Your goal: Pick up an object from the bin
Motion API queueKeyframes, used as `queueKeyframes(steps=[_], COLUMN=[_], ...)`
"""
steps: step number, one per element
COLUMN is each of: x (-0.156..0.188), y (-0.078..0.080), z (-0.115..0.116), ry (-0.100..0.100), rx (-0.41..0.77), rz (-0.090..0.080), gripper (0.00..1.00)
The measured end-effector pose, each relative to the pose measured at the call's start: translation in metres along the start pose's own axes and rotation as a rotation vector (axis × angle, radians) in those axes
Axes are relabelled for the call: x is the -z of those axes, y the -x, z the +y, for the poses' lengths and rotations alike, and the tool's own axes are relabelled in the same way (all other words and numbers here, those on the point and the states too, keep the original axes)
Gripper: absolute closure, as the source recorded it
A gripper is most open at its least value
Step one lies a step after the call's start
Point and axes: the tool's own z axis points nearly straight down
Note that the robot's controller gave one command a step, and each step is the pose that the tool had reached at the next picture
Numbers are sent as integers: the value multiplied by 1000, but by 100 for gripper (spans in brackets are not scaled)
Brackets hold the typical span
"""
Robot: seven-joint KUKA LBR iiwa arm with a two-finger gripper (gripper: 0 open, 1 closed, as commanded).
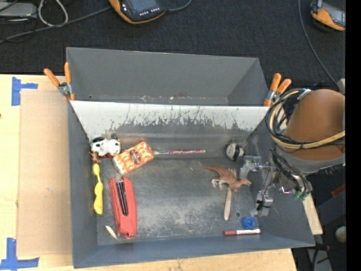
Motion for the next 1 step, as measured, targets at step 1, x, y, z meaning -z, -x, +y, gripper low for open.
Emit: queueKeyframes(steps=[1], x=[4], y=[2], z=[1], ry=[-1], rx=[6], rz=[-8], gripper=[0])
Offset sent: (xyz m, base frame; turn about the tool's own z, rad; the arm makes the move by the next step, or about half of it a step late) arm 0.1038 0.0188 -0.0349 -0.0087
